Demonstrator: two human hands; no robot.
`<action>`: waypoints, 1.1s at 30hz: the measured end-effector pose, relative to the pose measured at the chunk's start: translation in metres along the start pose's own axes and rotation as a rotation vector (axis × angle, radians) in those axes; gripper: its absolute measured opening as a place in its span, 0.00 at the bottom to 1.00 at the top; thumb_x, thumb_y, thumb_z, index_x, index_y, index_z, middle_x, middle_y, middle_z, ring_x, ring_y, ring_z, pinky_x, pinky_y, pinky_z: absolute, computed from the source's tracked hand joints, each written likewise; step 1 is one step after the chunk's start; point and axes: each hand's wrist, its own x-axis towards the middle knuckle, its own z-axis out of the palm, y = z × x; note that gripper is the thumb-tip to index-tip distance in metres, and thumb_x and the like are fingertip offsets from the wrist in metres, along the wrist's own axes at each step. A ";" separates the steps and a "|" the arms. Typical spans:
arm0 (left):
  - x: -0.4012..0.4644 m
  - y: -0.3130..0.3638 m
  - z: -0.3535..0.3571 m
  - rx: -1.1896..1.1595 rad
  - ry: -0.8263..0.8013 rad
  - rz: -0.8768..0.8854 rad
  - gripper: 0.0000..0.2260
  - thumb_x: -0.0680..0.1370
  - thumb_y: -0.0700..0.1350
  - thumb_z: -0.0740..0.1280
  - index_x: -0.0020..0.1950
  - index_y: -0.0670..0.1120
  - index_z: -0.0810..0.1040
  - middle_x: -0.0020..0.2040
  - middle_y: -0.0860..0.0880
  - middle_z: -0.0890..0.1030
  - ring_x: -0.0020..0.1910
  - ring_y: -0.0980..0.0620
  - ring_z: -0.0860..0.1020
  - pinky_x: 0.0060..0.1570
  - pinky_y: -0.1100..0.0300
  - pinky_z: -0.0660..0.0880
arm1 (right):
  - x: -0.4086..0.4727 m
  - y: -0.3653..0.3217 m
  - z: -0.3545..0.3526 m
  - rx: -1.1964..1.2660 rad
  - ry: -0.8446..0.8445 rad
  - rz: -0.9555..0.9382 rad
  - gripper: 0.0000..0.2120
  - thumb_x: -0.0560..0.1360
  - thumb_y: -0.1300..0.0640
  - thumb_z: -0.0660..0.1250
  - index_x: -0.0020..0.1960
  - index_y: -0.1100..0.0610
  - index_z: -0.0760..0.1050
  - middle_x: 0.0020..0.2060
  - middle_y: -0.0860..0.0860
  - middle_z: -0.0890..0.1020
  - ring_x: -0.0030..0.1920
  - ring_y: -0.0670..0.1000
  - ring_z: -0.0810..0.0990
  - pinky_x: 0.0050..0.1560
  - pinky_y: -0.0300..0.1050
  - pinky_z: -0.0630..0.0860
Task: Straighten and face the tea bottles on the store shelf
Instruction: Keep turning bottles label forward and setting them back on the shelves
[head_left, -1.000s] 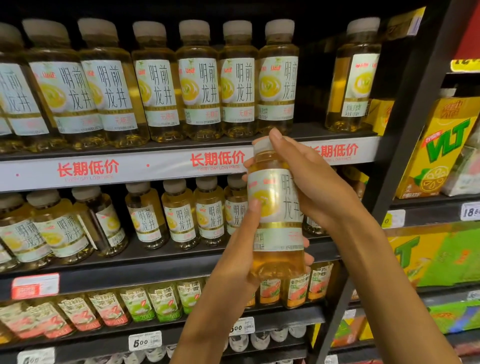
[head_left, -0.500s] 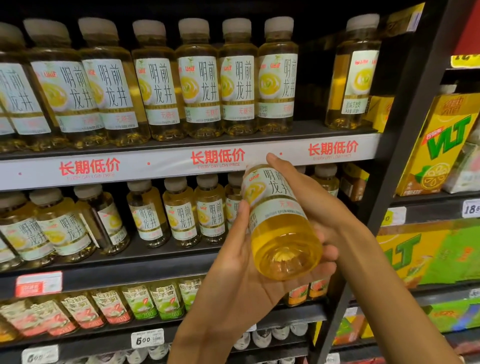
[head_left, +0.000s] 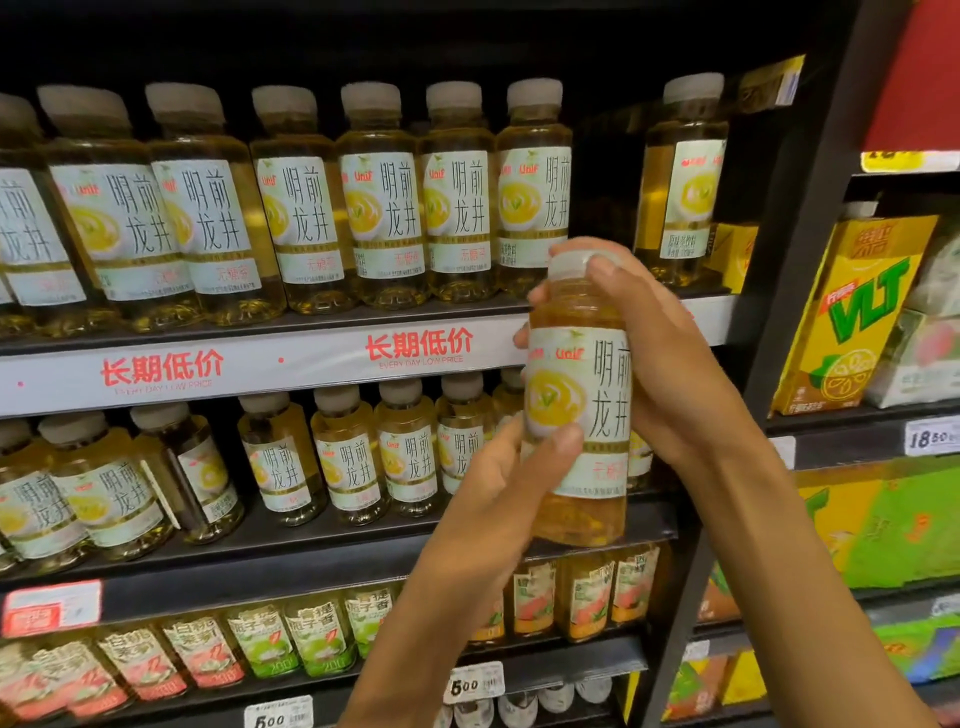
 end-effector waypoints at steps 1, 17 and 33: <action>0.005 0.002 0.001 0.054 0.000 0.036 0.21 0.70 0.60 0.69 0.61 0.57 0.74 0.58 0.54 0.82 0.58 0.56 0.80 0.58 0.55 0.76 | 0.002 -0.003 -0.002 -0.011 0.022 -0.035 0.11 0.80 0.52 0.58 0.59 0.52 0.74 0.46 0.52 0.83 0.47 0.56 0.83 0.44 0.47 0.80; 0.098 0.040 0.034 0.449 0.185 0.411 0.27 0.78 0.49 0.66 0.75 0.54 0.60 0.71 0.59 0.68 0.69 0.63 0.67 0.69 0.54 0.68 | 0.059 -0.065 -0.038 -0.442 0.200 -0.389 0.10 0.82 0.57 0.56 0.62 0.56 0.70 0.57 0.57 0.79 0.57 0.49 0.79 0.58 0.47 0.77; 0.133 0.025 0.057 1.097 0.849 0.603 0.33 0.75 0.57 0.61 0.75 0.41 0.61 0.67 0.43 0.70 0.65 0.50 0.61 0.64 0.58 0.63 | 0.095 -0.055 -0.053 -0.619 0.344 -0.488 0.09 0.79 0.61 0.64 0.58 0.61 0.75 0.55 0.55 0.77 0.55 0.47 0.77 0.56 0.40 0.75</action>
